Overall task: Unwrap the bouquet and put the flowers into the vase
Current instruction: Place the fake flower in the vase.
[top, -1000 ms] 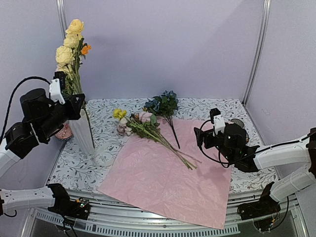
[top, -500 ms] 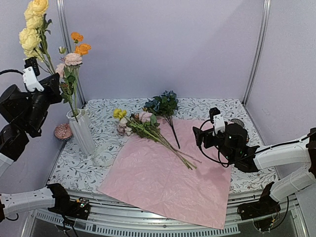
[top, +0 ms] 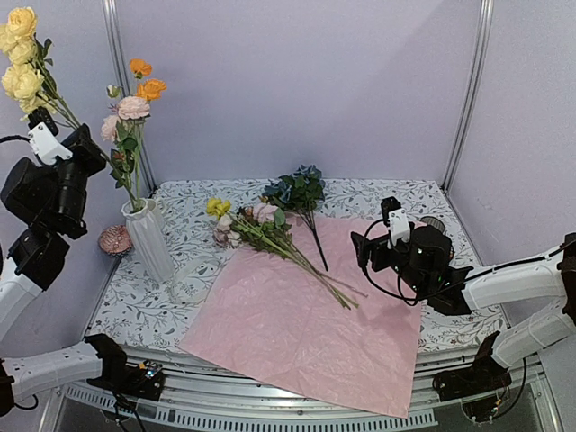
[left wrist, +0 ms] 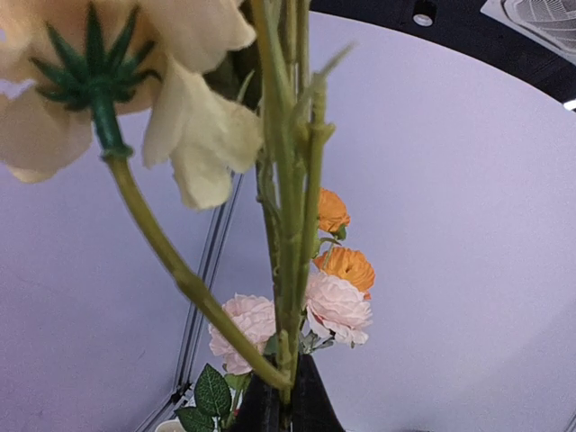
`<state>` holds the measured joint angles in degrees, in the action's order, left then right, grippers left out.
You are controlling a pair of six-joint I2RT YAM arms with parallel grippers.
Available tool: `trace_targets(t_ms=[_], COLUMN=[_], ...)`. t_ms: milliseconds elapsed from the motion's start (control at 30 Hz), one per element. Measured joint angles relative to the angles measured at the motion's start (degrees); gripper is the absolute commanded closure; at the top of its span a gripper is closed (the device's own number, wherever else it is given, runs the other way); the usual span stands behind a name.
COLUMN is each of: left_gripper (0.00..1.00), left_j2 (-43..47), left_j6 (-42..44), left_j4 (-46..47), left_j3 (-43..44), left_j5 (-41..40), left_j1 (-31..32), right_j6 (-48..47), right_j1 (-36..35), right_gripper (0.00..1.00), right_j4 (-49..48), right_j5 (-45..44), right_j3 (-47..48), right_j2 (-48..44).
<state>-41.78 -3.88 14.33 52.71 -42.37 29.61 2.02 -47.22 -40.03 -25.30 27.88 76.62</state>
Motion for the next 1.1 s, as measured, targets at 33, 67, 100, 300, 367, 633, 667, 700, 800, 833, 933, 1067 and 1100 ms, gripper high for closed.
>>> trace_targets(t_ms=[33,67,100,300,367,633,667,700,800,833,933,1067,1100], left_gripper=[1.0,1.0,1.0,1.0,1.0,1.0,1.0,1.0,1.0,1.0,1.0,1.0,1.0], left_j2=[-0.31,-0.61,-0.9,-2.56,-2.45,-0.5,-0.07,0.42,1.14,1.18,1.4,1.38,1.38], left_j6=[-0.26,-0.5,-0.68,-2.38,-3.08,-6.95,-7.52,-8.35,-10.58,-11.3,-13.51,-15.96,-16.37], left_j4=[0.57,1.44,2.03,4.13,4.76,4.87,4.79,4.55,3.3,2.6,0.72,-0.94,-1.49], left_j3=[-0.68,-1.55,-2.32,-5.6,-7.45,-14.36,-15.37,-16.59,-19.04,-19.41,-19.93,-20.44,-20.63], left_j5=[0.33,0.7,1.03,3.23,3.98,5.55,5.68,5.73,5.73,5.75,6.1,7.26,7.5], left_j1=[-0.76,-1.53,-2.27,-6.62,-7.98,-10.82,-10.88,-10.93,-11.02,-11.04,-11.1,-11.15,-11.15], right_j6=[-0.07,-0.15,-0.2,-0.59,-0.63,-0.72,-0.76,-0.79,-0.81,-0.79,-0.79,-0.81,-0.81], right_j1=[0.0,0.0,0.0,0.0,0.0,0.0,0.0,0.0,0.0,0.0,0.0,0.0,0.0], right_gripper=[0.01,0.01,0.01,0.01,0.01,0.01,0.01,0.01,0.01,0.01,0.01,0.01,0.01], right_j4=[0.0,-0.04,-0.09,-0.31,-0.31,-0.37,-0.37,-0.37,-0.37,-0.37,-0.37,-0.37,-0.37], right_j5=[0.11,0.13,0.13,0.15,0.15,0.42,0.42,0.42,0.48,0.52,0.55,0.57,0.57], right_j3=[0.0,0.0,0.0,-0.11,-0.17,-0.22,-0.22,-0.22,-0.22,-0.22,-0.22,-0.22,-0.22], right_j2=[0.0,0.0,0.0,0.0,0.0,0.0,0.0,0.0,0.0,0.0,0.0,0.0,0.0])
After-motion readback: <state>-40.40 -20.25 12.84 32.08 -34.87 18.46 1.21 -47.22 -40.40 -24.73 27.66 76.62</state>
